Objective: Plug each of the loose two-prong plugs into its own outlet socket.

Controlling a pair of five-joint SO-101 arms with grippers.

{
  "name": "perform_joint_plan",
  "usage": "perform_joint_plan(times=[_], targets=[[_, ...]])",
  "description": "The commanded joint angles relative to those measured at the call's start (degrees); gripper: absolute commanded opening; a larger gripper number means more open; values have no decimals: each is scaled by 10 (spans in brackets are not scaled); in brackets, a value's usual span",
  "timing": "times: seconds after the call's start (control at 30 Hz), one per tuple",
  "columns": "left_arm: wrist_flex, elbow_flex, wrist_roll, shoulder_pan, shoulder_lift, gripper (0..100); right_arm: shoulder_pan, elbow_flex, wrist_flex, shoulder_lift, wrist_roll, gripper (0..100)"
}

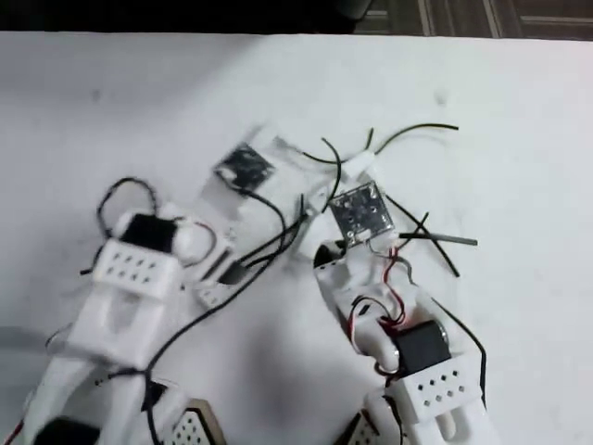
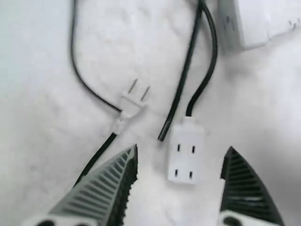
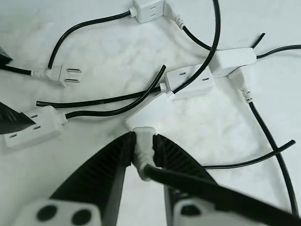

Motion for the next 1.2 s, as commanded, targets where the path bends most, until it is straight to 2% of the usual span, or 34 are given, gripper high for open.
perform_joint_plan(times=[0.0,0.17,0.37,0.6,0.83,1.17], targets=[[31,-3,4,-69,-98,294,-33,-25,13,-7,4,17],[34,20,4,-185,-147,294,-109,-25,15,-5,0,17],[17,113,4,-297,-208,294,-196,-31,5,10,-10,17],[-55,238,4,-405,-268,294,-252,-127,-17,197,-37,17],[-101,321,4,-431,-295,294,-301,-222,-34,361,-38,17],[-103,324,4,-467,-313,294,-332,-228,-143,468,-38,17]])
